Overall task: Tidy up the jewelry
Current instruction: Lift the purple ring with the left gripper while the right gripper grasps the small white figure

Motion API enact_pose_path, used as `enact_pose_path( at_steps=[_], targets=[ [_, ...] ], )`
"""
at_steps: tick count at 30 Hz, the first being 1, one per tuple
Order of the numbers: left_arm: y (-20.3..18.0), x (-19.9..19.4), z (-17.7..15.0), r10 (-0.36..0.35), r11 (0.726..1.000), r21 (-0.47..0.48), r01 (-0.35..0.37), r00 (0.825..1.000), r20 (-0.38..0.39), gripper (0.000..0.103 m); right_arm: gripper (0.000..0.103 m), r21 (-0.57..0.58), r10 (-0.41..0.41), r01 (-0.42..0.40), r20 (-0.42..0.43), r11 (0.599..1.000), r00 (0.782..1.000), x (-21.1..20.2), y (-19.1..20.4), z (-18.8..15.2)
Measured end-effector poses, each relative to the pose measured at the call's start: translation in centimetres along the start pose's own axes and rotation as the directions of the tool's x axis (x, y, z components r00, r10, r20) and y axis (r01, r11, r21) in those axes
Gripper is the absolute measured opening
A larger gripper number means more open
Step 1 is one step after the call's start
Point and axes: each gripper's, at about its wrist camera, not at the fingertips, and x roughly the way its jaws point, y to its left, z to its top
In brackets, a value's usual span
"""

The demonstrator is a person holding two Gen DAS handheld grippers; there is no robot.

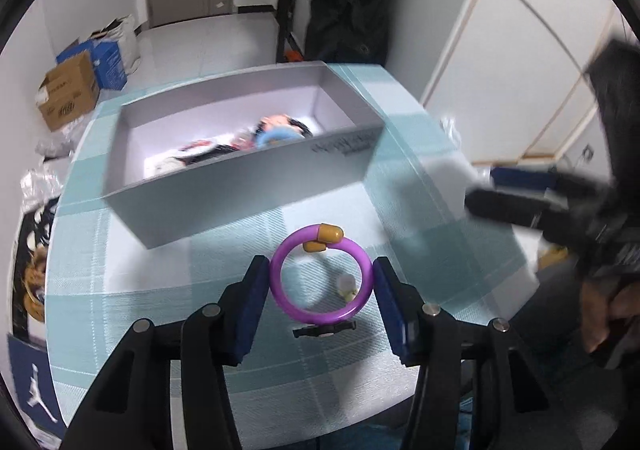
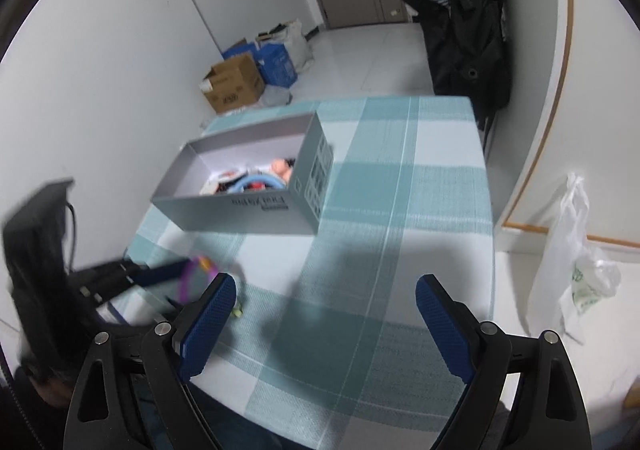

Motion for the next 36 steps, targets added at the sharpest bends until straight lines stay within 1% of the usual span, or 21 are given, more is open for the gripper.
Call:
enact_pose_path(
  at_steps=[3,5,7,12,13,17,18,20,21,25,26,28,31,32,36],
  targets=[
    [1.1,-1.4,0.4,-0.040,0.997,-0.061,0.042,0.998,0.048,0.047,0.091,-0.006,0.030,-0.030,-0.031,1.000,0.999,0.8,0.4,-0.5],
    [1.3,-2.2,0.7,-0.034,0.996,-0.075,0.040,0.996,0.078,0.047,0.086,0.001,0.081,-0.081,-0.051,0.997,0.995,1.4,0.9,-0.8],
    [1.7,-2.8,1.1,-0.023,0.996,-0.089,0.032,0.994,0.103,0.047,0.081,-0.005,0.110,-0.111,-0.062,0.994,0.992,1.8,1.4,-1.0],
    [3.0,-3.3,1.3,-0.016,0.990,-0.134,0.034,0.991,0.132,0.047,0.076,-0.060,0.121,-0.127,-0.093,0.990,0.988,2.8,3.2,-1.7],
    [3.3,-3.5,1.2,-0.019,0.989,-0.146,0.040,0.990,0.141,0.047,0.074,-0.084,0.114,-0.123,-0.100,0.989,0.988,3.0,3.7,-1.9],
    [4.6,-4.1,1.7,-0.012,0.983,-0.178,0.043,0.985,0.172,0.047,0.066,-0.179,0.125,-0.147,-0.125,0.973,0.984,3.9,5.9,-2.5],
    [4.8,-4.5,1.7,-0.012,0.982,-0.184,0.047,0.983,0.186,0.047,0.066,-0.196,0.122,-0.146,-0.129,0.970,0.984,4.2,6.3,-2.6],
    [5.1,-5.4,1.8,-0.014,0.980,-0.189,0.057,0.975,0.223,0.047,0.061,-0.219,0.111,-0.140,-0.138,0.966,0.984,4.7,7.0,-2.8],
    [5.1,-5.7,1.8,-0.003,0.981,-0.190,0.049,0.972,0.236,0.047,0.059,-0.226,0.107,-0.136,-0.140,0.965,0.984,4.9,7.2,-2.8],
    [6.0,-6.2,1.7,0.027,0.977,-0.212,0.026,0.970,0.243,0.047,0.055,-0.261,0.068,-0.103,-0.139,0.960,0.988,5.8,7.9,-2.9],
    [6.3,-6.2,1.7,0.029,0.975,-0.221,0.026,0.970,0.242,0.047,0.051,-0.271,0.059,-0.096,-0.139,0.958,0.989,6.0,8.1,-2.9],
    [6.9,-6.4,1.6,0.027,0.969,-0.242,0.037,0.966,0.255,0.047,0.044,-0.291,0.039,-0.080,-0.141,0.953,0.989,6.3,8.6,-3.0],
    [7.6,-7.4,1.8,-0.007,0.960,-0.263,0.090,0.953,0.302,0.047,0.043,-0.323,-0.004,-0.041,-0.137,0.945,0.991,6.5,9.1,-3.5],
    [7.8,-7.7,1.8,0.002,0.960,-0.267,0.087,0.949,0.314,0.047,0.040,-0.334,-0.016,-0.029,-0.132,0.942,0.991,6.6,9.3,-3.6],
    [8.0,-8.0,2.0,0.010,0.960,-0.269,0.080,0.947,0.321,0.047,0.036,-0.390,-0.069,0.018,-0.117,0.921,0.991,6.9,10.2,-4.0]
  ],
)
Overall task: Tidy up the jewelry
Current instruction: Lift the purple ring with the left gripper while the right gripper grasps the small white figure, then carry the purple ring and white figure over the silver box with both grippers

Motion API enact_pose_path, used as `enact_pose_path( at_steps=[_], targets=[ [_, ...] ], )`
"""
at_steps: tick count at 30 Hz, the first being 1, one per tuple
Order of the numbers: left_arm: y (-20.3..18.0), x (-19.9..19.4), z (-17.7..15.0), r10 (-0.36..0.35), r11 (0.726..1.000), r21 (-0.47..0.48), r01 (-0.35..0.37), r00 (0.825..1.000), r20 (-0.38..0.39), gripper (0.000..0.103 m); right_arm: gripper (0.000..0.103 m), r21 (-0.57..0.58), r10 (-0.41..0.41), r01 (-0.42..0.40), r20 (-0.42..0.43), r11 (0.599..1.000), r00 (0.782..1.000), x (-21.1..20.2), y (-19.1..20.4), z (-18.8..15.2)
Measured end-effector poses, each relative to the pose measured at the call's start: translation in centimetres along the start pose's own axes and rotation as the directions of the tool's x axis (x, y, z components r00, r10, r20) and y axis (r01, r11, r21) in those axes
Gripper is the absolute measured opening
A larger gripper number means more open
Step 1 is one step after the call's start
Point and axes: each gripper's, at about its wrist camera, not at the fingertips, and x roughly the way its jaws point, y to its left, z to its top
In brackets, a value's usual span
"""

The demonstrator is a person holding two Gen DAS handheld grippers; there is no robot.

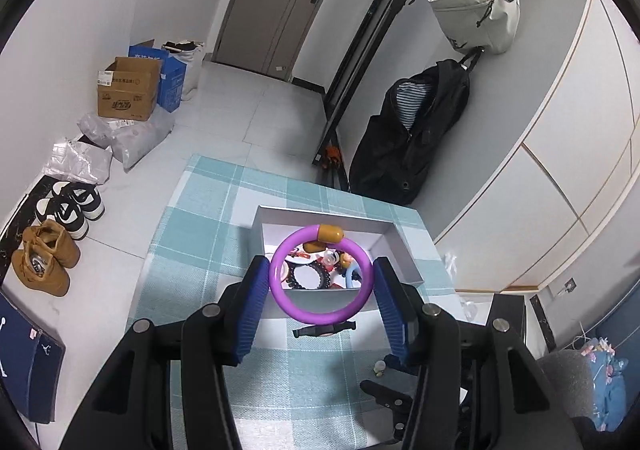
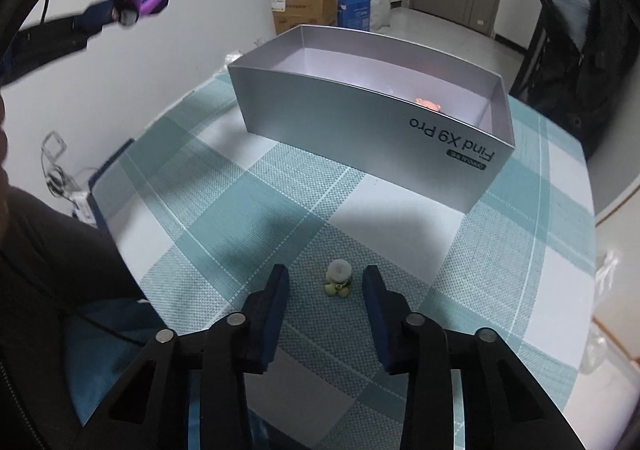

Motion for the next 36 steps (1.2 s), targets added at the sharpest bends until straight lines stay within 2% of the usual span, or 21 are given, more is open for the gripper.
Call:
enact_pose_path(
  at_steps=[4,7,13,17,20,25,31,36],
  targets=[
    [0.2,0.0,0.0,-0.013,1.000,-0.008,0.013,1.000,0.000,0.047,0.031,0.007,0.000,0.000,-0.011,1.000,1.000,0.2,0.3,0.3],
    [0.2,-0.2,0.0,-0.017,1.000,-0.007,0.017,1.000,0.006,0.047,0.012,0.043,0.021,-0.020,-0.016,0.999,1.000,0.3,-0.2,0.5],
    [0.5,-0.1,0.0,-0.022,1.000,-0.017,0.022,1.000,0.002,0.047,0.012,0.032,0.007,-0.006,-0.015,0.999,1.000,0.3,-0.2,0.9],
    [0.4,-0.2,-0.1,-0.022,1.000,-0.019,0.022,1.000,0.001,0.047,0.012,0.061,0.032,-0.031,-0.009,0.998,0.999,0.1,-0.4,0.8],
    [0.2,0.0,0.0,-0.022,1.000,-0.020,0.021,1.000,-0.002,0.047,0.012,0.156,0.116,-0.117,0.017,0.981,0.993,-0.2,-1.6,0.8],
    [0.0,0.1,0.2,-0.027,0.999,-0.019,0.027,1.000,-0.001,0.047,0.012,0.222,0.176,-0.190,0.083,0.956,0.981,-1.5,-2.8,1.1],
    [-0.1,0.8,-0.1,-0.026,1.000,-0.002,0.026,1.000,-0.010,0.047,0.012,0.239,0.212,-0.239,0.131,0.941,0.968,-2.7,-3.4,1.4],
    [0.0,1.5,0.7,-0.059,0.998,-0.036,0.059,0.998,-0.019,0.047,0.012,0.252,0.234,-0.270,0.166,0.929,0.958,-3.4,-3.6,2.4]
  ],
)
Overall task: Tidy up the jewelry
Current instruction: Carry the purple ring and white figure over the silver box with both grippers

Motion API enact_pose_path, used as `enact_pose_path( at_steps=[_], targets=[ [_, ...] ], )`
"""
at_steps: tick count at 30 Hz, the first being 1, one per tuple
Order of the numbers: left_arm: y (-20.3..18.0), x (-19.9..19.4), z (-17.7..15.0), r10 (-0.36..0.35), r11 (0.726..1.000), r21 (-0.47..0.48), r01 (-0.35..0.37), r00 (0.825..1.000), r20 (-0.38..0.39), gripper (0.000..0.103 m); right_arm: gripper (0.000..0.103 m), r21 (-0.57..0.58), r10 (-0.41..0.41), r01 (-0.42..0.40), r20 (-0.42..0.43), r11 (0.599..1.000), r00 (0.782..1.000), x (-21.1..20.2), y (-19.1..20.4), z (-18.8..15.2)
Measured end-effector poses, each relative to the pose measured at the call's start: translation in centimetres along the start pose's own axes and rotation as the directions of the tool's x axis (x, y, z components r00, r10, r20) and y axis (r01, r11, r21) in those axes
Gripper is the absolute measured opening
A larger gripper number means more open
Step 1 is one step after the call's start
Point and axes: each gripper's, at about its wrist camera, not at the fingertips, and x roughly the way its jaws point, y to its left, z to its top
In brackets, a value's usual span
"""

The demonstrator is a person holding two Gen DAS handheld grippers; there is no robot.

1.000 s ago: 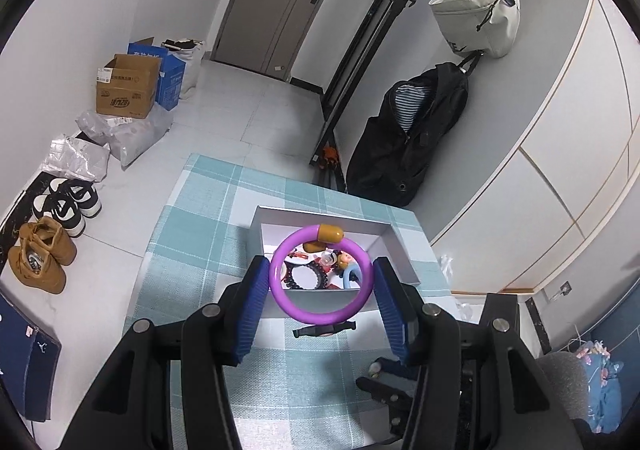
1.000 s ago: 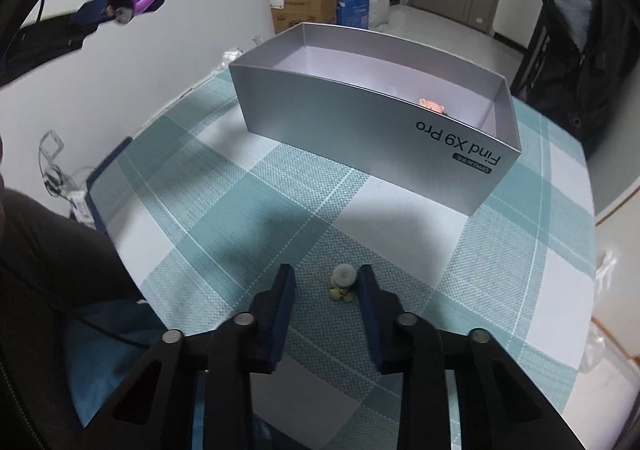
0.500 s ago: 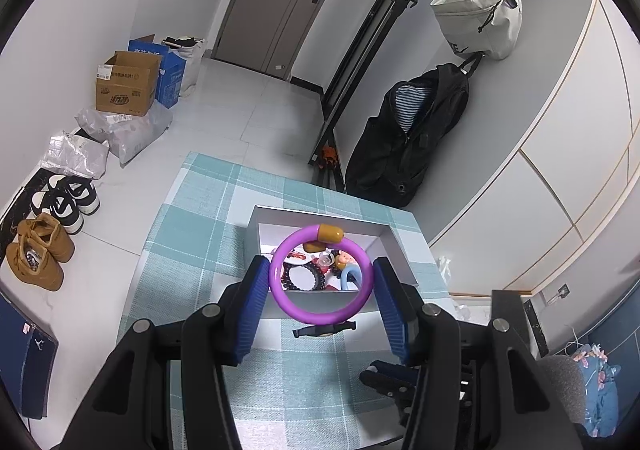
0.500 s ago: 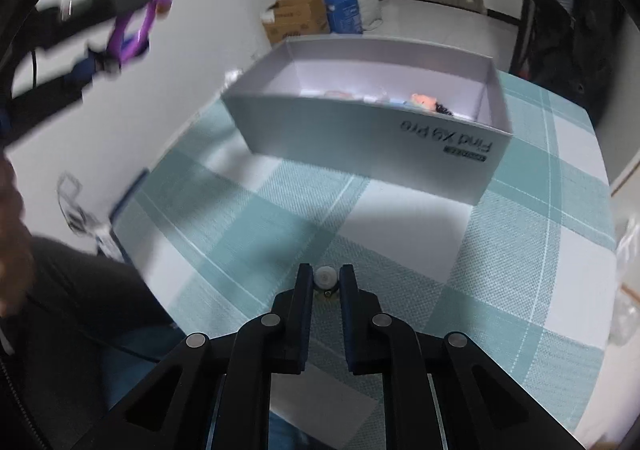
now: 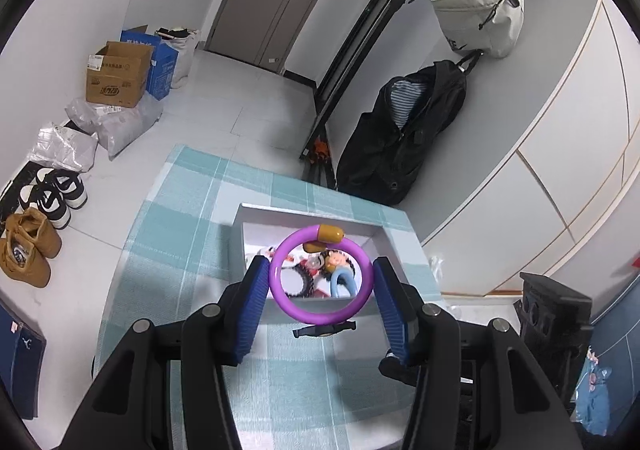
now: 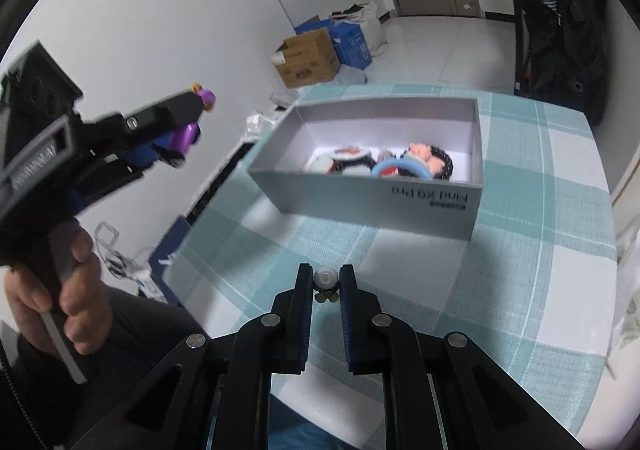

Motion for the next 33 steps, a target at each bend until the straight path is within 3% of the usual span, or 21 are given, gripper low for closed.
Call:
enact_pose_path(
  at_steps=[4,16,26,33],
  targets=[
    [-0.2,0.7,0.5,-0.012,1.000,-0.003,0.012,1.000,-0.004,0.047,0.012,0.009,0.026,-0.026,0.028,1.000,0.999,-0.7,0.1,1.2],
    [-1.3,4.5,0.7,0.039,0.998,0.050,-0.035,0.995,-0.089,0.047,0.012,0.062,0.101,-0.109,0.119,0.992,0.988,-1.3,-1.9,5.6],
    [-0.8,7.2,0.7,0.084,0.996,0.036,-0.080,0.986,-0.147,0.047,0.012,0.091,0.138,-0.151,0.135,0.984,0.981,0.9,-5.0,8.2],
    [-1.3,8.4,1.1,0.090,0.996,0.039,-0.084,0.982,-0.169,0.047,0.012,0.071,0.143,-0.151,0.103,0.986,0.984,1.7,-5.8,8.2]
  ],
)
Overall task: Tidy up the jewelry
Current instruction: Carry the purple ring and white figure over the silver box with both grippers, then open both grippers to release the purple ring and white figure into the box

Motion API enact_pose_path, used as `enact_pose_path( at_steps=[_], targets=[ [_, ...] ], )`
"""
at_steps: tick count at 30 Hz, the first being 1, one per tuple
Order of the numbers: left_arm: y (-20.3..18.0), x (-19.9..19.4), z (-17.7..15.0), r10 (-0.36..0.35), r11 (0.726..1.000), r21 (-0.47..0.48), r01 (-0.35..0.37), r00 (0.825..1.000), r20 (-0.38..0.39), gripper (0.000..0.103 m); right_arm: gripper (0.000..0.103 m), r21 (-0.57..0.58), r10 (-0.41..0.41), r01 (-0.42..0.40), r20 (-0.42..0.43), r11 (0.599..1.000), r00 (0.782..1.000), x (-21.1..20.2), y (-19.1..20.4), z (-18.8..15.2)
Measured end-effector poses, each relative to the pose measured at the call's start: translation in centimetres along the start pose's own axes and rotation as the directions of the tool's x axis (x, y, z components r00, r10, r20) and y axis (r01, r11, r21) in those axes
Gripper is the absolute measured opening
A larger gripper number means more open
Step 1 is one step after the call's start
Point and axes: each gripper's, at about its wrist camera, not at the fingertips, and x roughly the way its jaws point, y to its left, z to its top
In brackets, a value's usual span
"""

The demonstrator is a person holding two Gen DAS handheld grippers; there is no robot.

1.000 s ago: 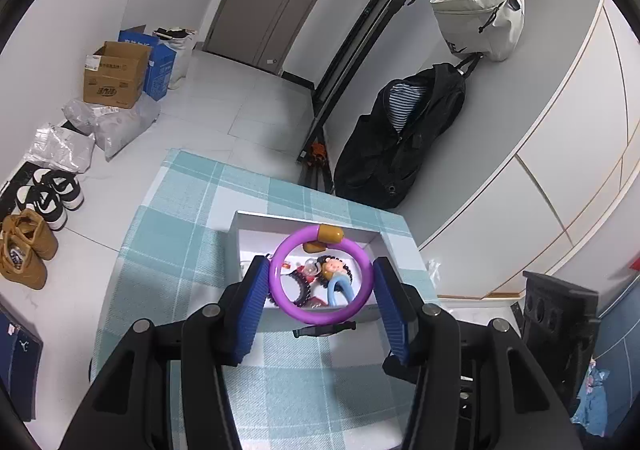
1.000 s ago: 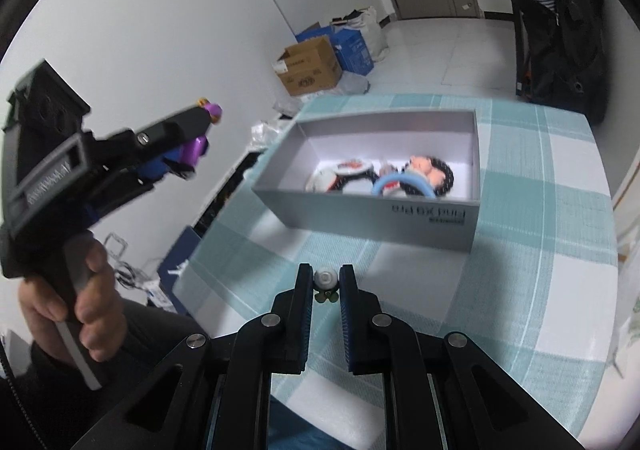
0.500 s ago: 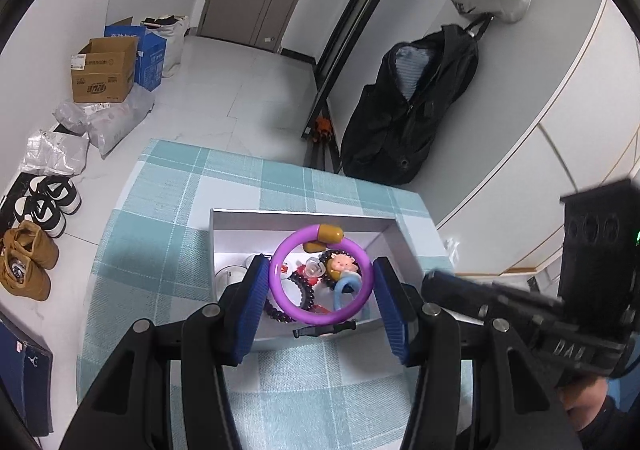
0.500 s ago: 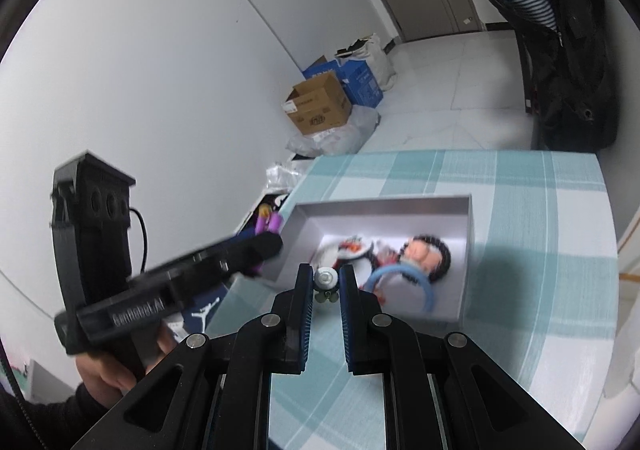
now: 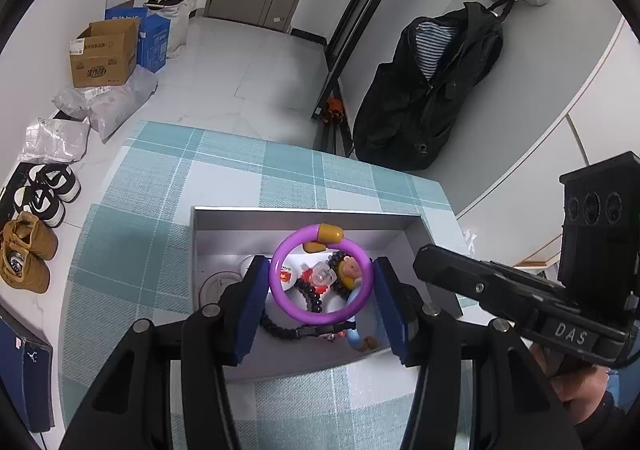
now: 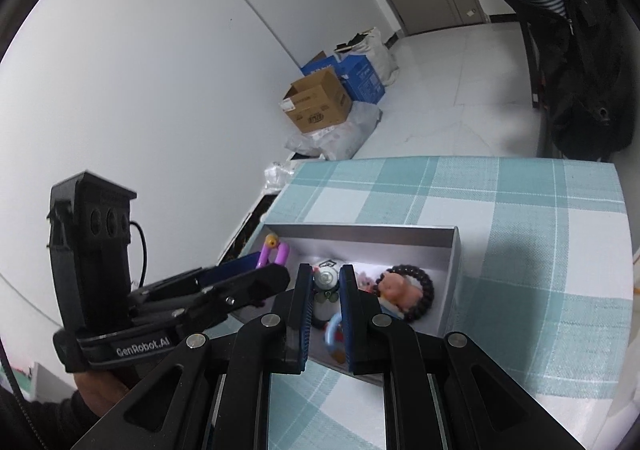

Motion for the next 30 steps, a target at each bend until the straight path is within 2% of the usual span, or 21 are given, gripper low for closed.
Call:
enact_pose_path(
  at_steps=[7,25,28,30],
  targets=[
    [-0.9,1.6,0.3,0.036,0.999,0.036,-0.035,0.999,-0.029,0.047,0.012,0.016,0.008,-0.008,-0.008,1.000,1.000,0.5,-0.8,0.8],
    [-1.2,2.7,0.7,0.009,0.999,0.040,-0.007,0.998,-0.057,0.047,0.012,0.023,-0.003,0.004,-0.008,1.000,1.000,1.0,-1.6,1.2],
    [-1.2,2.6,0.7,-0.007,0.999,0.036,0.009,0.999,-0.047,0.048,0.013,0.024,-0.004,0.004,0.003,1.000,1.000,0.9,-1.6,1.3],
    [-1.3,3.0,0.8,-0.024,0.999,0.035,0.027,0.997,-0.067,0.048,0.013,0.033,-0.002,0.002,0.006,0.999,1.000,1.0,-1.8,1.2]
  ],
)
